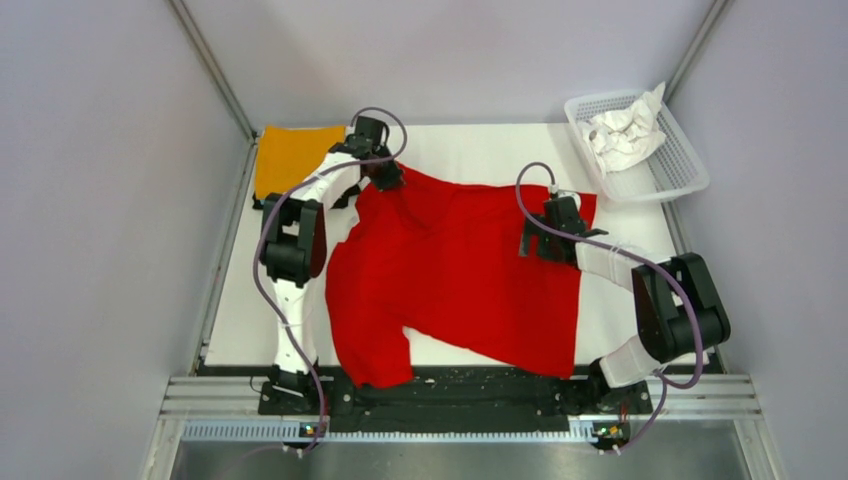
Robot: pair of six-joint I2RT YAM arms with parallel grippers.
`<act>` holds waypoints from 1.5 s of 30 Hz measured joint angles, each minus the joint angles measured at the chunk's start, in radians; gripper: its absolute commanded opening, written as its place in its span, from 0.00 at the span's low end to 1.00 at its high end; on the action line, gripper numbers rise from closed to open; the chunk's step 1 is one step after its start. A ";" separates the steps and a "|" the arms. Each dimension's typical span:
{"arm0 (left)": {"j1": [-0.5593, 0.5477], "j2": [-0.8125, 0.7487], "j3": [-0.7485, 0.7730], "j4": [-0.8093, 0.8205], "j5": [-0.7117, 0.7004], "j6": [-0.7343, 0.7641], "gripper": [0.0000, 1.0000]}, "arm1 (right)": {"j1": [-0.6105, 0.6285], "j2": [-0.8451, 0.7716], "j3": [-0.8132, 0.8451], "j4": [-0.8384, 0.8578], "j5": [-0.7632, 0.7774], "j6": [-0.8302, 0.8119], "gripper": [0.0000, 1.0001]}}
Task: Fold and stack the t-shirts
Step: Flatten out the tshirt
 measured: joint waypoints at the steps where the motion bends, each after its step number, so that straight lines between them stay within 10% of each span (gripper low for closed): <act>1: 0.000 0.011 0.029 0.003 0.009 -0.008 0.00 | 0.000 0.001 0.002 -0.002 0.001 0.000 0.98; 9: -0.002 0.285 0.519 0.106 0.002 -0.129 0.01 | 0.000 0.013 0.018 -0.018 0.007 0.000 0.98; 17: -0.001 0.465 0.707 0.285 -0.190 -0.260 0.97 | 0.000 0.019 0.034 -0.047 0.007 0.002 0.98; 26: -0.002 0.309 0.557 0.325 -0.216 -0.103 0.99 | 0.000 -0.018 0.027 -0.089 -0.005 0.015 0.98; 34: -0.006 -0.129 0.003 0.332 -0.092 0.006 0.99 | 0.004 -0.040 0.082 -0.072 -0.076 -0.015 0.99; 45: -0.027 -0.296 -0.531 0.267 0.067 0.035 0.99 | 0.154 0.361 0.655 0.124 -0.162 -0.441 0.99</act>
